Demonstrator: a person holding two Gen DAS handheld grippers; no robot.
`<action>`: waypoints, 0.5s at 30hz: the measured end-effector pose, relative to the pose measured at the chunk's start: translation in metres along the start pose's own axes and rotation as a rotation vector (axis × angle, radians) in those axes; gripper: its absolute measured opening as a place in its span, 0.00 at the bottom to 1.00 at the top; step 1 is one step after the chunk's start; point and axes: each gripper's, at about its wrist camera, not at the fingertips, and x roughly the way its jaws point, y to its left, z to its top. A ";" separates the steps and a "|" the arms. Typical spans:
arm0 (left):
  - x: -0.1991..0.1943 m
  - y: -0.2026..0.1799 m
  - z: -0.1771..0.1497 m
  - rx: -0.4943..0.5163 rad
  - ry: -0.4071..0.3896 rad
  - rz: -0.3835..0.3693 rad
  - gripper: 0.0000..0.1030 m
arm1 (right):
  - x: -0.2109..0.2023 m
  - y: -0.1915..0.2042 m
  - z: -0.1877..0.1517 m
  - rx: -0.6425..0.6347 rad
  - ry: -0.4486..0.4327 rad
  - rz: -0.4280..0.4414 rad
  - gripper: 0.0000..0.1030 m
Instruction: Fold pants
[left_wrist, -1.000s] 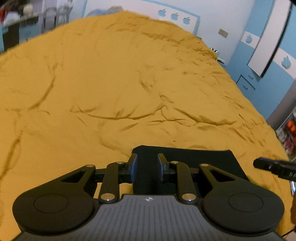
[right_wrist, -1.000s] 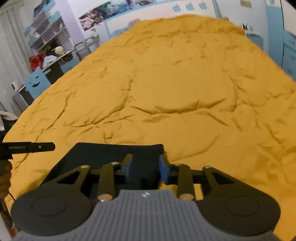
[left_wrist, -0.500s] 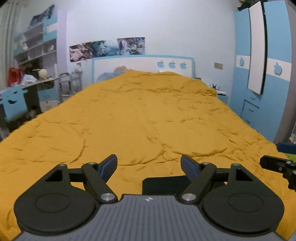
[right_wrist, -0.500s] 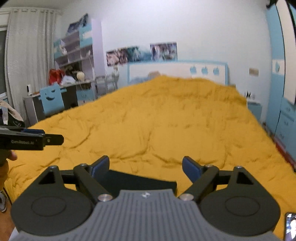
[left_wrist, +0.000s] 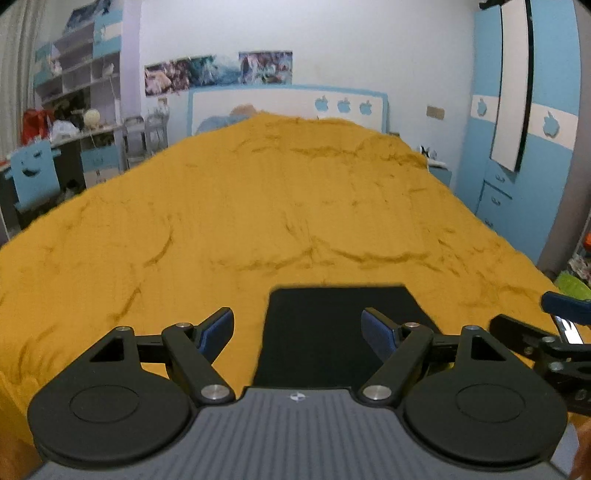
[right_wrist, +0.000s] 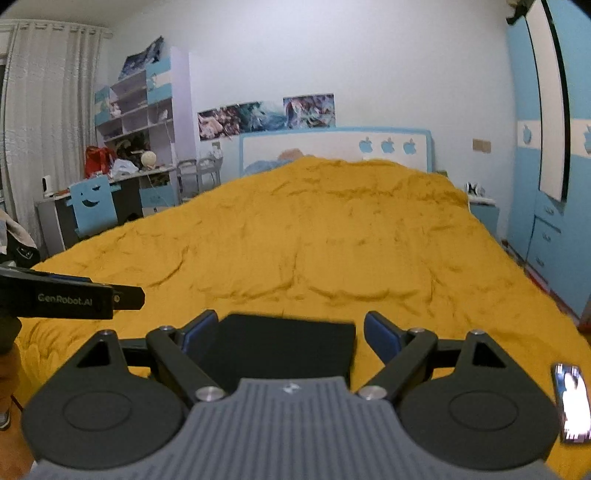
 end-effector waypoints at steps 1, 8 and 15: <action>0.000 -0.001 -0.006 0.008 0.011 0.001 0.89 | 0.001 0.002 -0.006 0.004 0.019 0.003 0.80; 0.002 -0.005 -0.045 0.025 0.103 0.017 0.89 | 0.005 0.010 -0.045 0.022 0.134 -0.016 0.80; 0.002 -0.007 -0.067 0.024 0.158 0.019 0.89 | 0.010 0.018 -0.075 0.022 0.227 -0.033 0.80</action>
